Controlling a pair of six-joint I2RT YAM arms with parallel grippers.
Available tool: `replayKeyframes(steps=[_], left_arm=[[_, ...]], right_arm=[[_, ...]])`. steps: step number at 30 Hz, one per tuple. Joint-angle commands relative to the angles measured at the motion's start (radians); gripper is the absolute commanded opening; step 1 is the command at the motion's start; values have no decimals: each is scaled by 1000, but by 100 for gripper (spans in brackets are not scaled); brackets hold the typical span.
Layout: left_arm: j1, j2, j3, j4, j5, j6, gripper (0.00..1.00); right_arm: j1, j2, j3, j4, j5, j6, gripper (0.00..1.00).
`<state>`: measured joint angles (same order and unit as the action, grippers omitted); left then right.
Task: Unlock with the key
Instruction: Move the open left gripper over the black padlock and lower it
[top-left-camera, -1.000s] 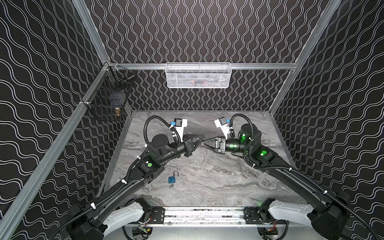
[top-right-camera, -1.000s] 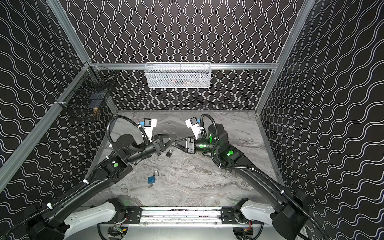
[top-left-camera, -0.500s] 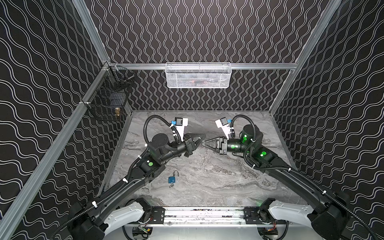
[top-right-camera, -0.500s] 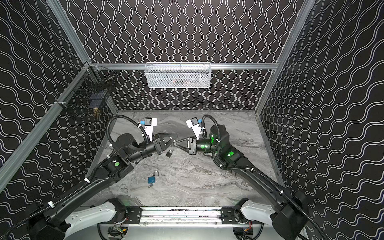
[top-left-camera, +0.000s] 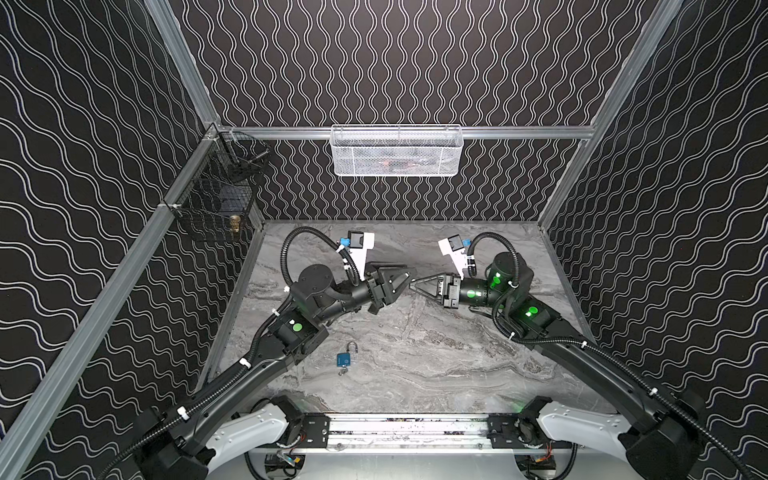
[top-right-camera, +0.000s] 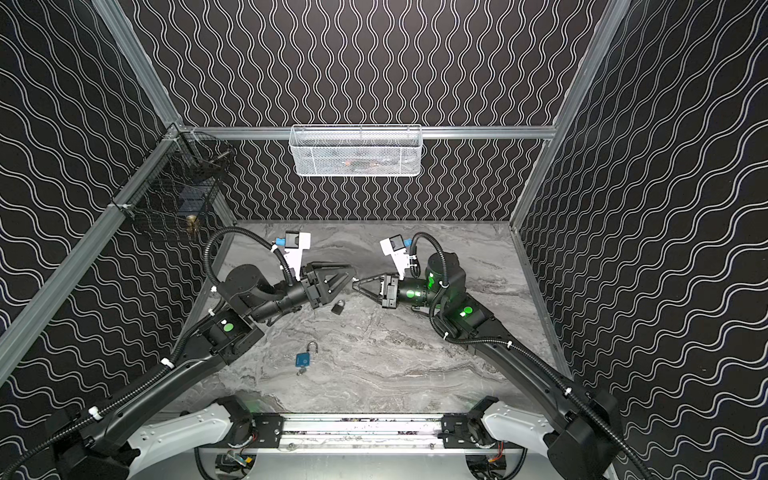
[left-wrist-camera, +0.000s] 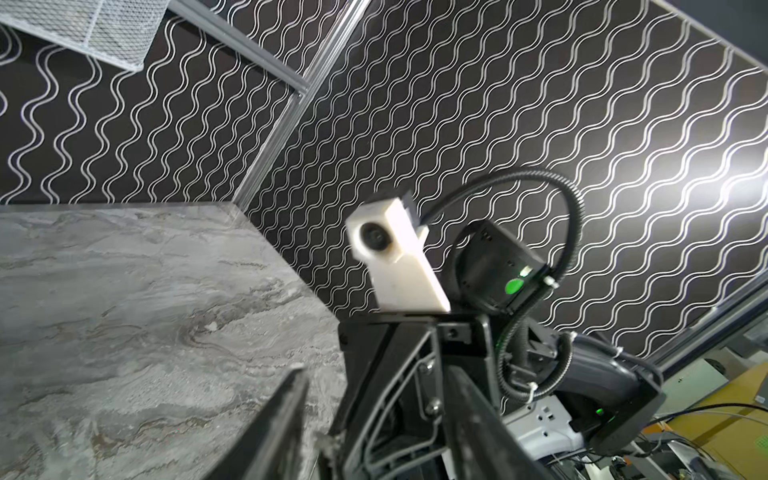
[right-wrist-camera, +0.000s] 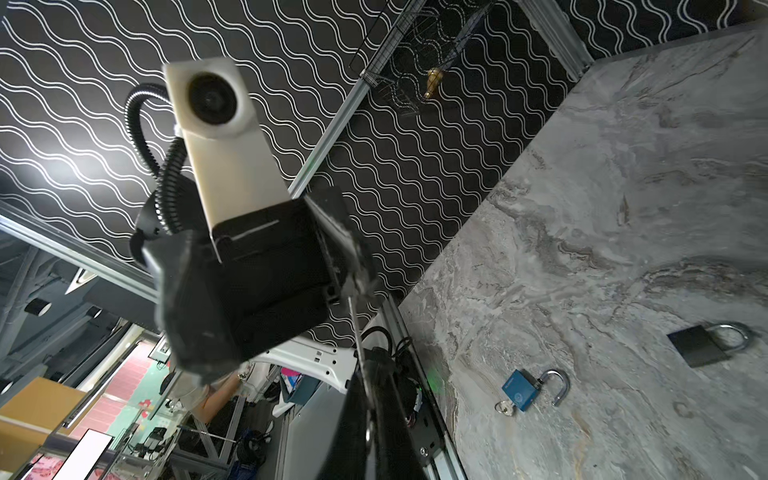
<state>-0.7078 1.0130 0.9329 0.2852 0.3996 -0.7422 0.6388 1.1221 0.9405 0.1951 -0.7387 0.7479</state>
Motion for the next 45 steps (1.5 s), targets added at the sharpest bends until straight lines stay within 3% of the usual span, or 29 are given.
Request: replayKeyframes(steps=[1, 10, 16, 23, 34, 45], left_arm=[[1, 1, 42, -57, -5, -28, 76], [4, 54, 193, -389, -87, -37, 91], [14, 157, 340, -726, -210, -9, 93], [33, 328, 456, -968, -306, 81, 93], [55, 640, 575, -1147, -519, 240, 87], [56, 851, 569, -1149, -568, 243, 81]], right_arm=[[-7, -25, -18, -13, 25, 8, 0], [-26, -78, -57, -86, 73, 1, 0], [-41, -77, -59, -168, 107, 3, 0], [-68, -53, -69, -268, 150, 12, 0], [-116, -10, -125, -309, 159, 38, 0], [-139, 2, -145, -302, 154, 51, 0]])
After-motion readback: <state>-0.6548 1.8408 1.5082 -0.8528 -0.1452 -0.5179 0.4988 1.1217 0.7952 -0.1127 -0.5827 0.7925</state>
